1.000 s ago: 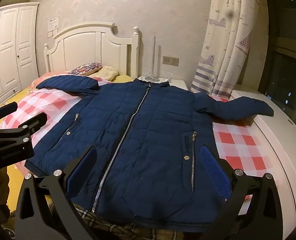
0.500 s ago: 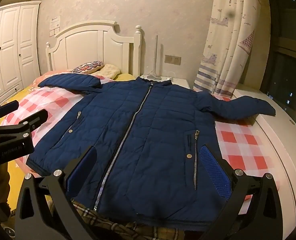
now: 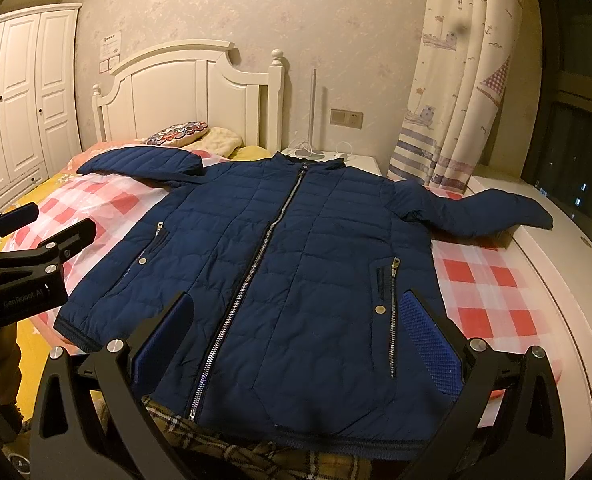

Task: Fold large clothes

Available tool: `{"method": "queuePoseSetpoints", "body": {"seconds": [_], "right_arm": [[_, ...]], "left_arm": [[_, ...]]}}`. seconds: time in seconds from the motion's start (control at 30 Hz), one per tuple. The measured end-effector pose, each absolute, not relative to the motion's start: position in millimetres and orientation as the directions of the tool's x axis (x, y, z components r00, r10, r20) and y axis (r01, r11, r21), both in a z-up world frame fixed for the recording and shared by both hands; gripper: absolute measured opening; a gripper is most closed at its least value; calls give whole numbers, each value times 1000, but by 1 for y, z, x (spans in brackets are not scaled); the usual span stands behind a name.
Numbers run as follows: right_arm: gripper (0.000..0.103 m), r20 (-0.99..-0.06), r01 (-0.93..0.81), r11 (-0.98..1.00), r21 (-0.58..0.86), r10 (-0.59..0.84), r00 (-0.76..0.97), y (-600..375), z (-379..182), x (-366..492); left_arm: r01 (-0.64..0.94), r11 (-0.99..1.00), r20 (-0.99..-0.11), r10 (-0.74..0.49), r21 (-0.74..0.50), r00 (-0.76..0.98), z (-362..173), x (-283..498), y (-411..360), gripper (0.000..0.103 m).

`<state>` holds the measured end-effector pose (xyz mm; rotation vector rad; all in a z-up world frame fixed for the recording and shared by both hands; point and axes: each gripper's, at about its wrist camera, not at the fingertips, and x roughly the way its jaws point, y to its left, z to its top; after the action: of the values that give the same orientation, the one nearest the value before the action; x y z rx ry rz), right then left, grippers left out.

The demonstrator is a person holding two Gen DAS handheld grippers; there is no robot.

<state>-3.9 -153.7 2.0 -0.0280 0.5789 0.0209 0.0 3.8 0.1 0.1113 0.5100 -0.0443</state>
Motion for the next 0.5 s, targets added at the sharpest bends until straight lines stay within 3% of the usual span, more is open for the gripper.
{"method": "queuePoseSetpoints", "body": {"seconds": [0.5], "right_arm": [[99, -547, -30, 999, -22, 13, 837, -154, 1, -5]], "left_arm": [[67, 993, -489, -13, 95, 872, 1, 0, 3, 101]]}}
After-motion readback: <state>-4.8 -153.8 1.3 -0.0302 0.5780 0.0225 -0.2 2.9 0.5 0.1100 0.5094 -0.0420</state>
